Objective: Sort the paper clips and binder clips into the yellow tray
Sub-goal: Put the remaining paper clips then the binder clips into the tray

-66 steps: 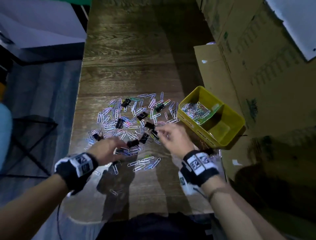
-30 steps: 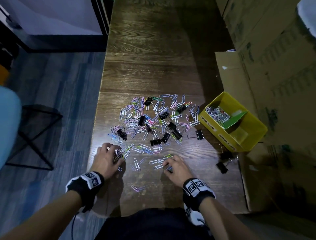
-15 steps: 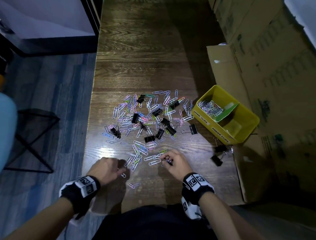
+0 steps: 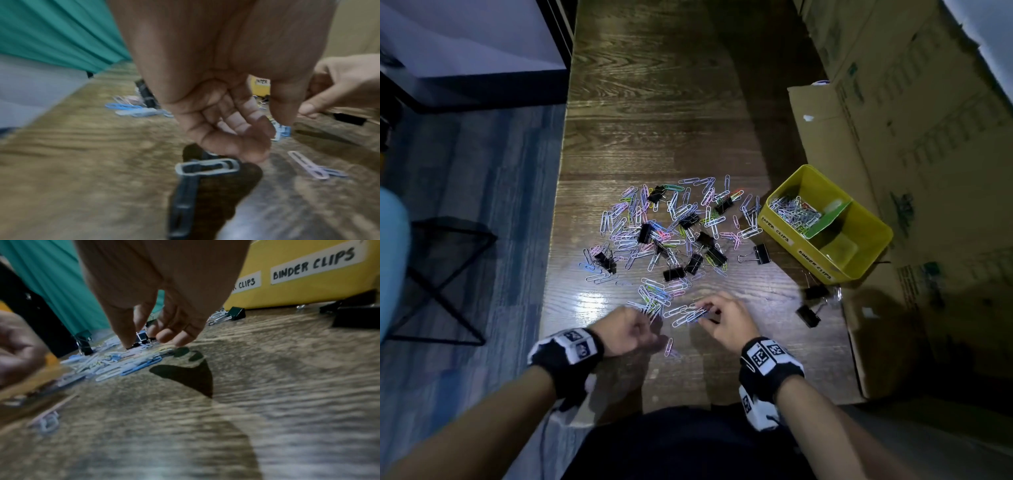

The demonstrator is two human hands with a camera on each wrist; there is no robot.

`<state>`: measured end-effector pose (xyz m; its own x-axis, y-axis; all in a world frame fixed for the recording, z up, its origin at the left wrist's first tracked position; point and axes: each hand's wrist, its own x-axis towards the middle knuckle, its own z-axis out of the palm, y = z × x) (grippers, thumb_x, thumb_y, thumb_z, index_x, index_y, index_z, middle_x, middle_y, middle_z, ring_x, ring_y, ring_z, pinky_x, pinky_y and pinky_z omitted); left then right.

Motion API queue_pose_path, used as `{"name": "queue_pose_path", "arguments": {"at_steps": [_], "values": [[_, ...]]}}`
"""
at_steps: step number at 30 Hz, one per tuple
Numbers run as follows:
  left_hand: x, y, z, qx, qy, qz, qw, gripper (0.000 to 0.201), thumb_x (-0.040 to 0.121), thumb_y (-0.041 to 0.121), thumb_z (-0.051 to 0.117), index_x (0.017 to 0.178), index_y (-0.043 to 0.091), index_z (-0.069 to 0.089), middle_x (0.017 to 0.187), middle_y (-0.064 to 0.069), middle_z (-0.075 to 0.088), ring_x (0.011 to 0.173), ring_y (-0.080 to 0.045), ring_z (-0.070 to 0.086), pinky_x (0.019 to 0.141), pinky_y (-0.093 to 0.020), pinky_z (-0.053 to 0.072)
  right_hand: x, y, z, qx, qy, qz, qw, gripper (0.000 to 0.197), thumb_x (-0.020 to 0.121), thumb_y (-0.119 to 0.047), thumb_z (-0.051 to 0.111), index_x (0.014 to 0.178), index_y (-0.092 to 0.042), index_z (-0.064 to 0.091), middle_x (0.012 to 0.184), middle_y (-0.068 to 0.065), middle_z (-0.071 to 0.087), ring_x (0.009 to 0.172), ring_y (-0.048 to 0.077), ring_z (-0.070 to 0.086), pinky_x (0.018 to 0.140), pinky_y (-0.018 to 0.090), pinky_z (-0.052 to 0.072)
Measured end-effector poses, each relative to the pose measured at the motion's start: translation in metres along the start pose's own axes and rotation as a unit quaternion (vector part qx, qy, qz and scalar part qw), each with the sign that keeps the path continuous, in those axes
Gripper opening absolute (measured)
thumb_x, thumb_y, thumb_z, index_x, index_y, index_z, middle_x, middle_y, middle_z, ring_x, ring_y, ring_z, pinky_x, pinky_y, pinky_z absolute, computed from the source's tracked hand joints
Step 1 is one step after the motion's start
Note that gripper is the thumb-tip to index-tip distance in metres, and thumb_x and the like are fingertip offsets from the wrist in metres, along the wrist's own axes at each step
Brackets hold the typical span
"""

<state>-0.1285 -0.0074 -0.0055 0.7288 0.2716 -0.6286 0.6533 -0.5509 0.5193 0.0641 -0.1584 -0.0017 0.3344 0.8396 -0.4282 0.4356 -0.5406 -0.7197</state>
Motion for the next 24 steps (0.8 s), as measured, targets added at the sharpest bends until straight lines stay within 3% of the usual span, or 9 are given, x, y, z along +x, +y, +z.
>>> {"name": "queue_pose_path", "arguments": {"at_steps": [2,5,8,14,17,19,20,22,24], "values": [[-0.014,-0.019,-0.014,0.086,-0.023,-0.055,0.995,0.047,0.079,0.054,0.059,0.054,0.017,0.044,0.052,0.004,0.047,0.054,-0.015,0.045,0.051,-0.024,0.035,-0.002,0.008,-0.004,-0.078,0.007,0.022,0.997,0.055,0.077,-0.032,0.076,0.125,-0.02,0.053,0.119,0.001,0.046,0.109,0.016,0.047,0.1,0.032,0.042],[-0.034,-0.033,-0.026,0.213,-0.102,-0.155,0.959,0.028,0.076,0.036,0.052,0.081,0.01,0.061,0.083,-0.008,0.067,0.08,-0.025,0.064,0.067,-0.028,0.052,-0.003,0.009,0.001,-0.214,-0.033,0.054,0.975,0.1,0.058,-0.064,0.076,0.138,-0.023,0.031,0.131,0.007,0.034,0.125,0.024,0.034,0.107,0.041,0.035],[-0.032,-0.024,-0.02,0.235,-0.127,-0.163,0.95,0.025,0.079,0.025,0.048,0.097,0.012,0.059,0.102,-0.013,0.066,0.093,-0.028,0.063,0.072,-0.028,0.049,-0.006,-0.002,0.019,-0.312,-0.072,0.029,0.947,0.12,0.053,-0.074,0.071,0.143,-0.014,0.02,0.135,0.01,0.029,0.125,0.027,0.031,0.107,0.042,0.033],[0.009,0.024,-0.002,0.195,-0.034,-0.087,0.976,0.025,0.085,0.036,0.046,0.09,0.016,0.059,0.094,-0.013,0.065,0.084,-0.031,0.062,0.067,-0.031,0.045,-0.004,-0.018,0.048,-0.307,-0.06,-0.013,0.95,0.121,0.059,-0.06,0.079,0.146,-0.009,0.014,0.136,0.013,0.03,0.124,0.028,0.033,0.107,0.04,0.034],[0.015,0.029,-0.004,0.181,0.057,-0.066,0.98,0.023,0.084,0.043,0.051,0.079,0.021,0.053,0.09,-0.006,0.063,0.08,-0.027,0.06,0.063,-0.029,0.043,-0.002,-0.017,0.044,-0.263,-0.034,-0.003,0.964,0.117,0.061,-0.057,0.079,0.146,-0.011,0.014,0.134,0.011,0.03,0.123,0.027,0.035,0.105,0.038,0.036],[0.011,0.021,-0.008,0.134,0.141,-0.061,0.979,0.026,0.08,0.047,0.06,0.093,0.025,0.053,0.101,0.0,0.057,0.091,-0.022,0.059,0.065,-0.028,0.043,-0.002,-0.016,0.043,-0.264,-0.021,0.007,0.964,0.12,0.059,-0.06,0.078,0.147,-0.013,0.011,0.133,0.011,0.029,0.122,0.027,0.035,0.106,0.039,0.036],[0.009,0.016,-0.008,0.114,0.16,-0.07,0.978,0.04,0.076,0.05,0.065,0.107,0.027,0.052,0.109,0.001,0.051,0.098,-0.021,0.056,0.068,-0.03,0.046,-0.002,-0.016,0.043,-0.275,-0.022,0.007,0.961,0.122,0.06,-0.061,0.077,0.148,-0.013,0.009,0.134,0.012,0.028,0.124,0.028,0.033,0.107,0.04,0.035],[0.006,0.014,-0.004,0.101,0.144,-0.1,0.979,0.07,0.07,0.052,0.071,0.129,0.033,0.04,0.125,-0.001,0.04,0.11,-0.023,0.049,0.08,-0.037,0.05,-0.001,-0.018,0.044,-0.292,-0.039,-0.001,0.956,0.12,0.062,-0.059,0.076,0.149,-0.014,0.007,0.136,0.014,0.027,0.127,0.03,0.03,0.107,0.042,0.034],[0.008,0.016,0.007,0.112,0.123,-0.103,0.981,0.076,0.07,0.047,0.074,0.133,0.035,0.036,0.131,-0.005,0.036,0.114,-0.026,0.045,0.089,-0.041,0.049,0.0,-0.021,0.043,-0.274,-0.061,-0.008,0.96,0.11,0.065,-0.053,0.078,0.148,-0.018,0.014,0.136,0.013,0.027,0.128,0.03,0.028,0.103,0.042,0.038]]}}
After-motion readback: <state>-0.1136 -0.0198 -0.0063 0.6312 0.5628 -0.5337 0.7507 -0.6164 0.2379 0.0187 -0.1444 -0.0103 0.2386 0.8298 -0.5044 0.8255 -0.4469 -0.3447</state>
